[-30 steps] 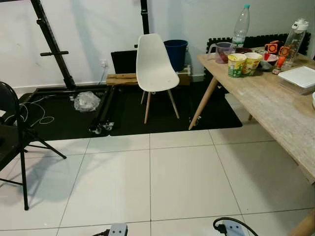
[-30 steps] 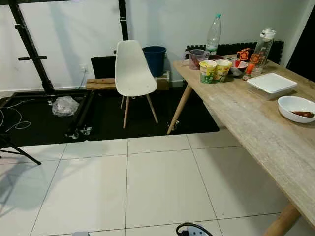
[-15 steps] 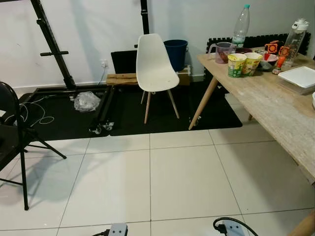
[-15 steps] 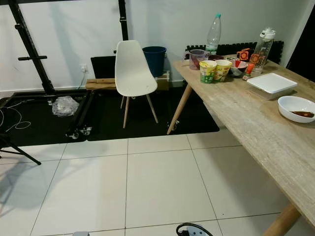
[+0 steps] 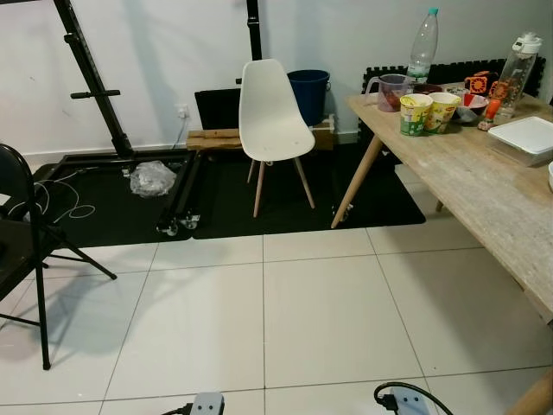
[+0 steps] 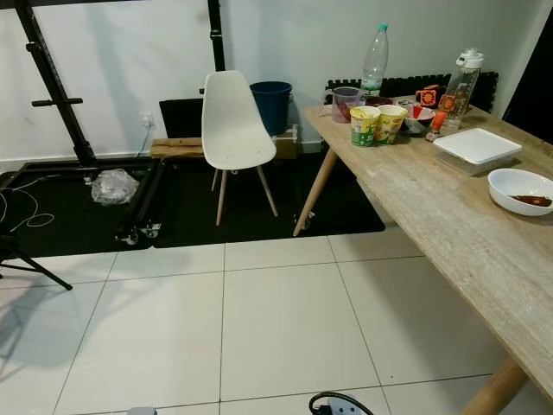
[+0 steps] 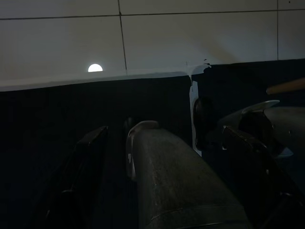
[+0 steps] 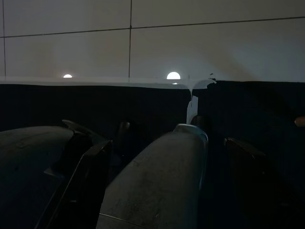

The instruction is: Restocking fridge

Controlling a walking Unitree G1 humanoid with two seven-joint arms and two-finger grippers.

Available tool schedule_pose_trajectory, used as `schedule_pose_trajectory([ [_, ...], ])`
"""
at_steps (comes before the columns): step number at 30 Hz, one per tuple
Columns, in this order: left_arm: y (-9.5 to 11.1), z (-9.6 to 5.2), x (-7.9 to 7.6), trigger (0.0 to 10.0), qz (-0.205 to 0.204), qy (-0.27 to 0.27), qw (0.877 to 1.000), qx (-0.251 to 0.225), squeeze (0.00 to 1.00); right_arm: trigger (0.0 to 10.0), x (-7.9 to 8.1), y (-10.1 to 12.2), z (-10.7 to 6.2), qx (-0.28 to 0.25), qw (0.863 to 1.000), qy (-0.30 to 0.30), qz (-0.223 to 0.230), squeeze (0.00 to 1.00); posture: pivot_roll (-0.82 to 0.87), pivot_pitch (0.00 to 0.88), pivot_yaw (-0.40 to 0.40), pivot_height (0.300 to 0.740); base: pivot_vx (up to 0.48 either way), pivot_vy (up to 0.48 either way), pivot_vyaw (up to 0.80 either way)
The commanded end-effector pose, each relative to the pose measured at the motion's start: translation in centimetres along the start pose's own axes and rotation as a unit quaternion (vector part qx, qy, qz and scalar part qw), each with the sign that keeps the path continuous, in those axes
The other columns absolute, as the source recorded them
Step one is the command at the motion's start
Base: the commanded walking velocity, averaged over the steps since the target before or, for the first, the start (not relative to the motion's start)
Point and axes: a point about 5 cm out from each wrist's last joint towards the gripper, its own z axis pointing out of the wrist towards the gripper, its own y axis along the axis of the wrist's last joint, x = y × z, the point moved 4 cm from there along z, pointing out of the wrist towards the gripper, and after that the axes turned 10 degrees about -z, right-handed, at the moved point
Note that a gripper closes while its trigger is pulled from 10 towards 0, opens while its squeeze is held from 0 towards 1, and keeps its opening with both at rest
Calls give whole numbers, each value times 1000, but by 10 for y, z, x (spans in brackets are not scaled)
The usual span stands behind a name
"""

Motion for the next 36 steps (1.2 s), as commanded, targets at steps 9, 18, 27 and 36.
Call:
schedule_pose_trajectory([
  [9,-1,0,1,10000,4,1,1000,4,0,9255,1,3,1,-6,1000,-2,5,0,-44,0,30,740,0,0,0],
  [18,-1,0,1,10000,5,2,1000,4,0,9255,1,3,1,-6,1000,-2,5,0,-44,0,30,740,0,0,0],
  [27,-1,0,2,10000,6,1,1000,3,0,9216,1,3,1,-7,1000,-2,6,0,-42,0,33,740,0,0,0],
  [36,0,0,0,10000,3,0,1000,2,0,9373,0,4,1,-6,1000,-2,5,0,-40,0,27,740,0,0,0],
])
